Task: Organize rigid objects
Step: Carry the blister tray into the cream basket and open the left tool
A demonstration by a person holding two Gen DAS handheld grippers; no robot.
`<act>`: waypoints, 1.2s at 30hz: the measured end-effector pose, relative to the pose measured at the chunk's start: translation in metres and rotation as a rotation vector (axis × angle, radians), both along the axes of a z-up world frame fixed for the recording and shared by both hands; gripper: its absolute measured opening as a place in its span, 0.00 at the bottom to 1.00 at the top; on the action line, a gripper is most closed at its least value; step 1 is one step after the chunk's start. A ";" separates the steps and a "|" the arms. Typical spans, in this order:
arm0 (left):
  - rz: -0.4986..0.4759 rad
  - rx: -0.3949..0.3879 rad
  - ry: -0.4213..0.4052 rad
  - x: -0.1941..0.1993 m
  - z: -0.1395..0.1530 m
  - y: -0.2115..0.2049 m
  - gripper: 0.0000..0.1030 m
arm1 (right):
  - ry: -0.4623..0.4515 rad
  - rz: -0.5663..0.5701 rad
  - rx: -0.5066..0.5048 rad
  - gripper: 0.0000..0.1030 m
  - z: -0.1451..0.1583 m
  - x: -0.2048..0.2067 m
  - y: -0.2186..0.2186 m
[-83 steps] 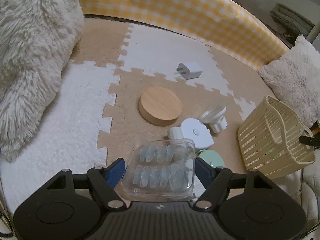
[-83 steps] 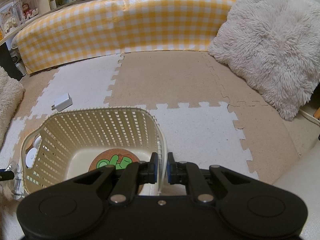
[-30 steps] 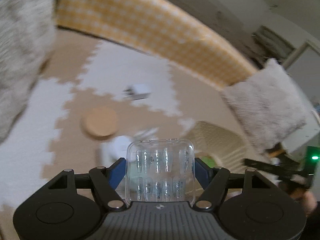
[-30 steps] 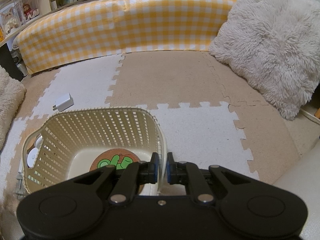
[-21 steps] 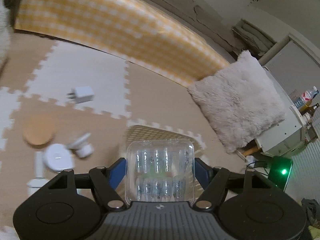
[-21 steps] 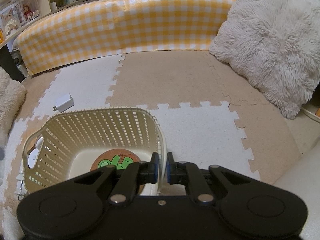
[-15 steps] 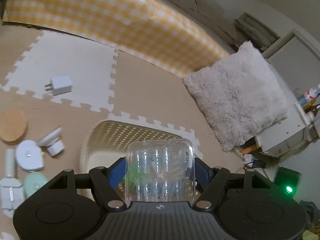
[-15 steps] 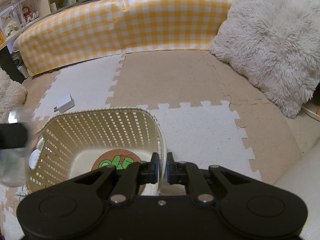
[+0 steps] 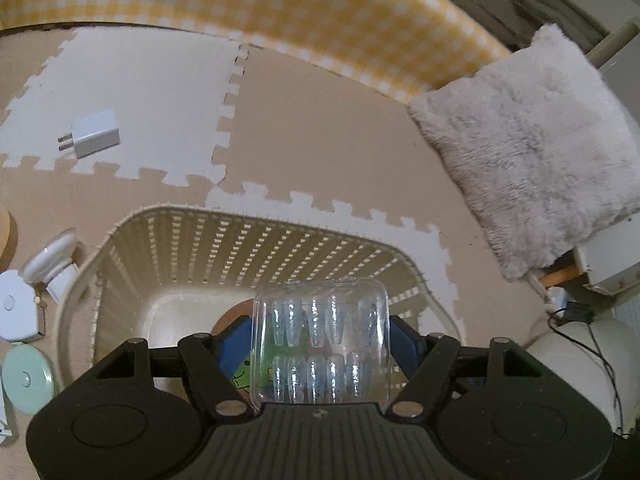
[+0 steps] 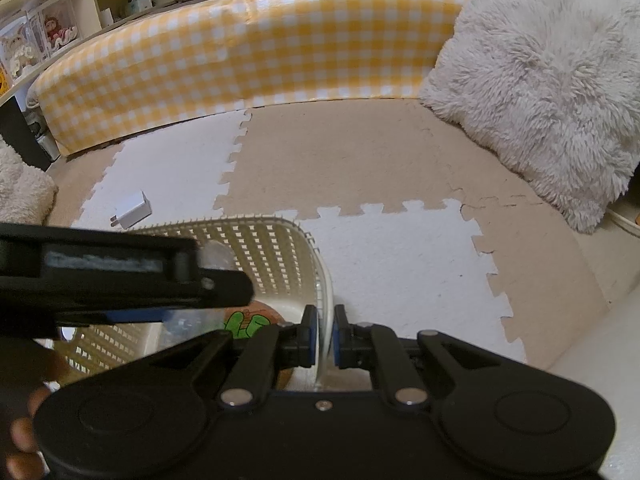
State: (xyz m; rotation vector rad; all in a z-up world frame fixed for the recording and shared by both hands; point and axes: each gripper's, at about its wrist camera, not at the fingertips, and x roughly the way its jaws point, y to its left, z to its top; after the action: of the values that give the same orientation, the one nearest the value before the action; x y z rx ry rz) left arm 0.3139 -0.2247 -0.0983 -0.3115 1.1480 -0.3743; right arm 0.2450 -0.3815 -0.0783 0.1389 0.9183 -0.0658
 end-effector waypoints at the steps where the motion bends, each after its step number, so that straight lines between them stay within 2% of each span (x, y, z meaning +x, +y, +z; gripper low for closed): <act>1: 0.004 0.008 0.004 0.001 -0.002 -0.002 0.71 | 0.000 0.000 0.001 0.08 0.000 0.000 0.000; 8: 0.031 0.067 0.014 0.008 -0.012 -0.015 0.72 | -0.001 -0.001 0.009 0.08 0.000 0.000 -0.001; 10: 0.030 0.058 0.022 0.009 -0.015 -0.017 0.73 | -0.002 -0.001 0.012 0.08 -0.001 0.000 -0.001; 12: 0.031 0.043 0.034 0.010 -0.016 -0.017 0.80 | 0.000 -0.001 0.013 0.08 -0.001 0.000 -0.001; 16: 0.027 0.031 0.031 0.008 -0.014 -0.016 0.82 | -0.001 -0.001 0.016 0.08 -0.001 0.000 -0.001; 31: 0.017 0.011 0.003 -0.003 0.017 0.005 0.93 | -0.002 -0.005 0.022 0.08 -0.001 -0.001 -0.001; 36: -0.013 0.018 -0.042 -0.020 0.037 0.012 0.97 | -0.001 -0.004 0.022 0.08 -0.001 -0.001 -0.001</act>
State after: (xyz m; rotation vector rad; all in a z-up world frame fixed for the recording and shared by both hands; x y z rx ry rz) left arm 0.2934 -0.2128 -0.0614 -0.2797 1.1118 -0.3803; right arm 0.2440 -0.3825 -0.0794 0.1617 0.9175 -0.0595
